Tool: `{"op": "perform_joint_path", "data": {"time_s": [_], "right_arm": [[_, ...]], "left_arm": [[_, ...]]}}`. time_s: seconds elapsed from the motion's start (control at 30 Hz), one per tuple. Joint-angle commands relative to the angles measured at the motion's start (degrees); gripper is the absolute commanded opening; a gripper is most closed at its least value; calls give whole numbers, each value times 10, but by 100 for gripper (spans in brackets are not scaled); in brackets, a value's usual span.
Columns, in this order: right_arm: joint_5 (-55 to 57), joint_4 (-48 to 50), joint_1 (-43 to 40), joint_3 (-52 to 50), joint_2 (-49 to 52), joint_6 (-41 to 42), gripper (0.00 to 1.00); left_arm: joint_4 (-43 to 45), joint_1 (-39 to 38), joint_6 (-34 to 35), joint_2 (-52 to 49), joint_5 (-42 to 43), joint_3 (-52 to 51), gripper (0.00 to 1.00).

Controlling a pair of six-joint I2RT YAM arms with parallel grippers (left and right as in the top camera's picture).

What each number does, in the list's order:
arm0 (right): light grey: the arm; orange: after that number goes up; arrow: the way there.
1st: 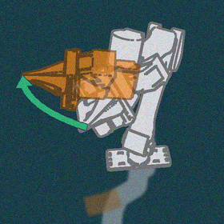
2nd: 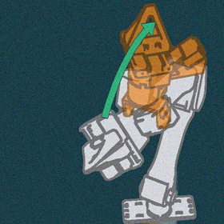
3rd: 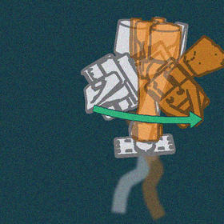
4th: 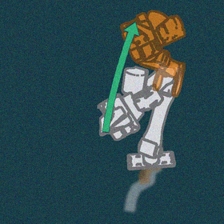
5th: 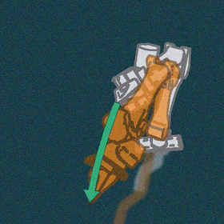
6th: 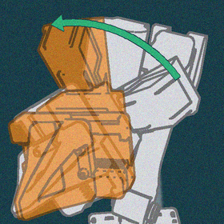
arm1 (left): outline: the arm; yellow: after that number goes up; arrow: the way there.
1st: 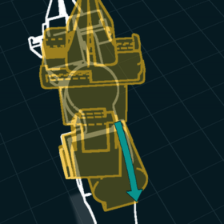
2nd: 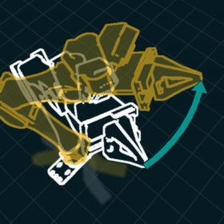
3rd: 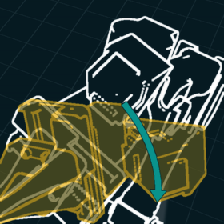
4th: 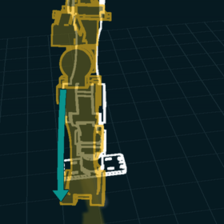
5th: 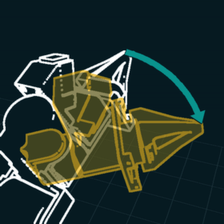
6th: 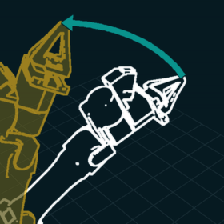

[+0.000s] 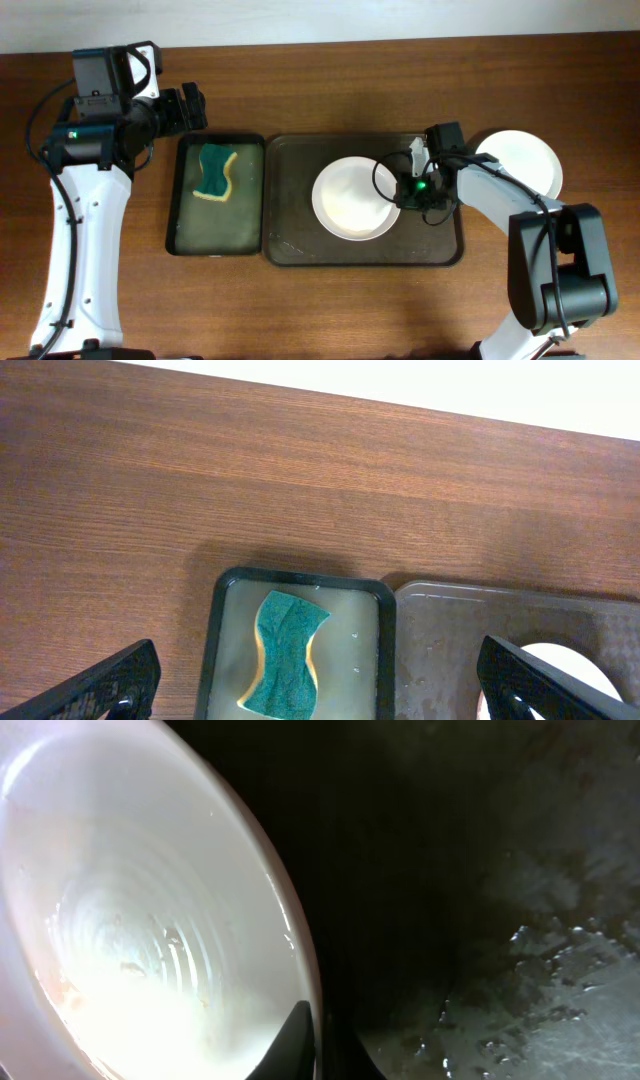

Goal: Clean dirty plates on tray and stack at the side
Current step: 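Lift the bowl with the right gripper and rinse it over the water tray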

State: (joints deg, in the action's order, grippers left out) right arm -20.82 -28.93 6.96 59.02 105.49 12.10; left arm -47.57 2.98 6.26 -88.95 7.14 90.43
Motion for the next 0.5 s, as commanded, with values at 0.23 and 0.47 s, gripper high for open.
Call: {"op": "perform_joint_path", "data": {"time_s": [0.23, 0.47], "right_arm": [[-38, -88, 15, 125, 0, 34, 4], [28, -52, 74, 151, 0, 84, 4]], "left_arm": [[-1, 2, 5, -3, 6, -1, 100], [-1, 2, 5, -3, 6, -1, 99]]}}
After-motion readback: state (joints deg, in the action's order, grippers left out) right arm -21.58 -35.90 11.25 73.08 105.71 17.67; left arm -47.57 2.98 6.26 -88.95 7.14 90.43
